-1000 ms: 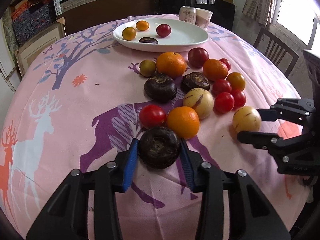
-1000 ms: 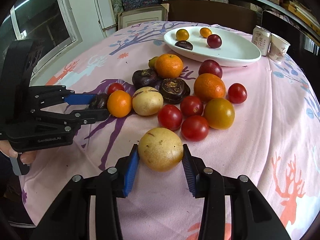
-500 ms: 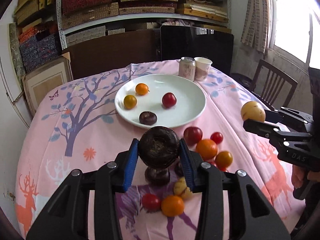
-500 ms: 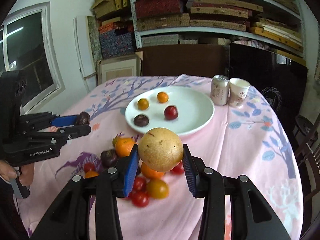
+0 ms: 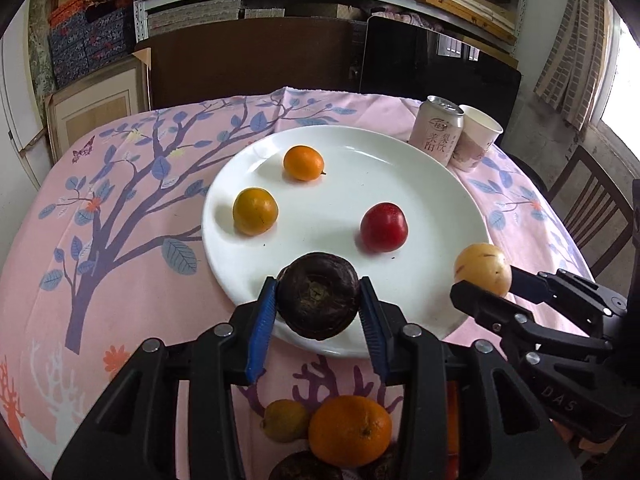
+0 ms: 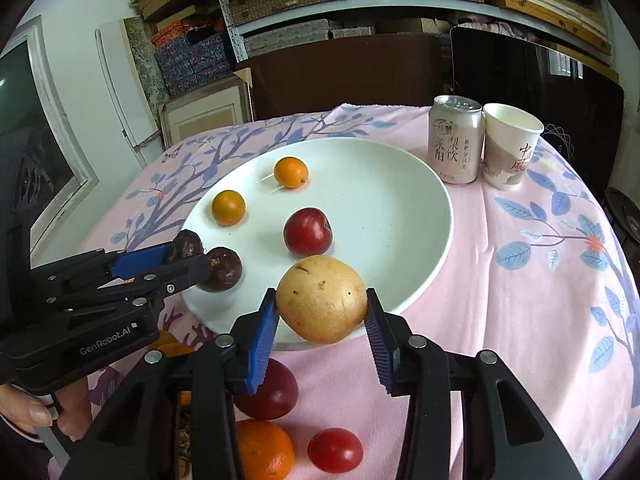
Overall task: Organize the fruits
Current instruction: 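Release the mangosteen and pepino melon onto the plate with both tools, then grasp an orange with the left tool while the right tool grasps another orange, then release both oranges onto the white plate and withdraw both tools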
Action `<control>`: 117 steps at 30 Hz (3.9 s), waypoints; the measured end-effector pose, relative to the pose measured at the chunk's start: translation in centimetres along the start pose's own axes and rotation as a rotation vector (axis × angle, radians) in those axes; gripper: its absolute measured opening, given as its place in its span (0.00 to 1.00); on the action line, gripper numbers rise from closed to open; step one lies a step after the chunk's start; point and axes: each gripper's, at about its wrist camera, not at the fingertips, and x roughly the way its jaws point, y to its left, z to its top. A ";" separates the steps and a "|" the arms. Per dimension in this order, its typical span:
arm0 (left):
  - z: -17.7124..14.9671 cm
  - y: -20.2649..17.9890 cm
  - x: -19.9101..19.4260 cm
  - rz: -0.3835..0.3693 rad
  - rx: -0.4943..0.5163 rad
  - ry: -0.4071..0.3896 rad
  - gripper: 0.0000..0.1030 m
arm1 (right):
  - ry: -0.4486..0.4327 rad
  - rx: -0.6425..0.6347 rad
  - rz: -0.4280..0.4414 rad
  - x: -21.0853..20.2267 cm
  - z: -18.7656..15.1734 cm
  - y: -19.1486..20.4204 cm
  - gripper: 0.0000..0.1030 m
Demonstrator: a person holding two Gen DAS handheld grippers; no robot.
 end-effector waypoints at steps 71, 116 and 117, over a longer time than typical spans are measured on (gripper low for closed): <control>-15.6 0.0 -9.7 -0.086 0.127 0.083 0.34 | 0.087 -0.130 -0.043 -9.8 -13.1 1.0 0.69; -0.4 -0.2 -1.9 0.006 0.018 0.005 0.34 | -0.067 -0.139 -0.049 -2.7 -1.2 2.0 0.35; -0.2 0.0 -1.3 0.008 0.007 0.010 0.34 | -0.055 -0.137 -0.049 -1.9 -1.0 1.9 0.35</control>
